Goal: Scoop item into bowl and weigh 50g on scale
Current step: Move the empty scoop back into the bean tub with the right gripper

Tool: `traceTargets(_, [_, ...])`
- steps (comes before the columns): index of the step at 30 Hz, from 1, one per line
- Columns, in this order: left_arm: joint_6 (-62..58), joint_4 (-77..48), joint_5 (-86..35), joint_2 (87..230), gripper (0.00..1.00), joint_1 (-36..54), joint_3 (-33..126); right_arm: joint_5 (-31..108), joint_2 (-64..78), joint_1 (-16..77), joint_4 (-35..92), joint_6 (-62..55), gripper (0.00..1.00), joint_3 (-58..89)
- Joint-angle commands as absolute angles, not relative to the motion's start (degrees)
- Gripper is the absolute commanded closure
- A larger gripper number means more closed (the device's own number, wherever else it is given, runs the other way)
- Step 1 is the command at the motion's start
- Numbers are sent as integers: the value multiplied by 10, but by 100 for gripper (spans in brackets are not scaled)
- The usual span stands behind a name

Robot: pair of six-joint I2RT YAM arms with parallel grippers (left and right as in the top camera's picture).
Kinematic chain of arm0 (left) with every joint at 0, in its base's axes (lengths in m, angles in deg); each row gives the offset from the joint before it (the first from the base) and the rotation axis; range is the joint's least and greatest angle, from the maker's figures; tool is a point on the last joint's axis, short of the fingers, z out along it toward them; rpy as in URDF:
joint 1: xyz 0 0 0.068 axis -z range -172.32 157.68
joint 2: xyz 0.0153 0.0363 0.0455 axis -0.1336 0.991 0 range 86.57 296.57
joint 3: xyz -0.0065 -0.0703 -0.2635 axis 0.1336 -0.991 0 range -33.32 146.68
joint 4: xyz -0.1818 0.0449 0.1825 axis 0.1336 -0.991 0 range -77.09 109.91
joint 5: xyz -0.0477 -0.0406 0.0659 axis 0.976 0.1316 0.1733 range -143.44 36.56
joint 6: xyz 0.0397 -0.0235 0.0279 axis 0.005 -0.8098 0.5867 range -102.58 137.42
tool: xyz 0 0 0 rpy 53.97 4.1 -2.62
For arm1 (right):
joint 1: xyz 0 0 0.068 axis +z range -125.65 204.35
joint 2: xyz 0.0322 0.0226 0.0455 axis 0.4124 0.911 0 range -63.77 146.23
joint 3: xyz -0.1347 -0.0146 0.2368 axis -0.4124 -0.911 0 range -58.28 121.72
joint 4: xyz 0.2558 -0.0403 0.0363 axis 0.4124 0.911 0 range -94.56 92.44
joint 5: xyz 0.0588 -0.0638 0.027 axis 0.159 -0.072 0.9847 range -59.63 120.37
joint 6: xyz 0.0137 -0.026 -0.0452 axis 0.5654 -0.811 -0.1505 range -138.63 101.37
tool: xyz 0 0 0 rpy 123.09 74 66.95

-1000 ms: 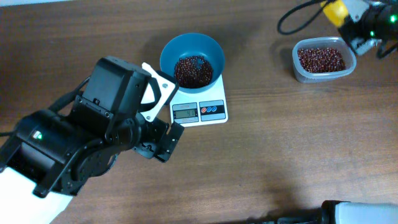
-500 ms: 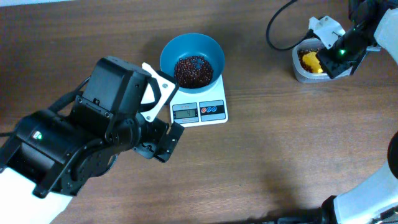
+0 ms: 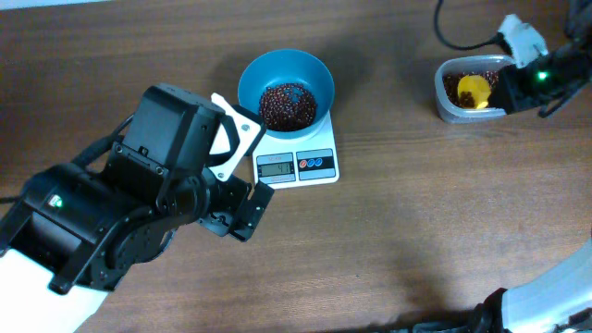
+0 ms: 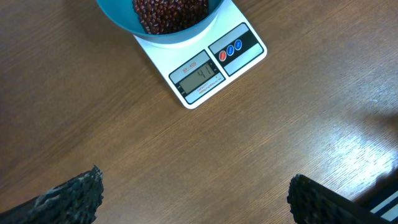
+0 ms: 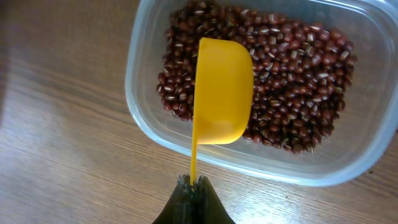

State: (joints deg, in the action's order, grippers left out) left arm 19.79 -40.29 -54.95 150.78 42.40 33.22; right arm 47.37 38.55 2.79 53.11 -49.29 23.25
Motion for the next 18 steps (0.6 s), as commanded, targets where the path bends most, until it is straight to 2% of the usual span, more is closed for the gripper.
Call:
traceTargets(1, [203,-402,-553,1506,1,421,344,571,387,-17,534,-444,96,235])
traceTargets(9, [203,-402,-553,1506,1,421,344,761,387,-100,538,-431,96,235])
traceTargets(15, [203,-402,-553,1506,1,421,344,886,387,-96,551,-431,96,235])
traceTargets(18, [203,-402,-553,1506,1,421,344,924,387,-54,551,-431,96,236])
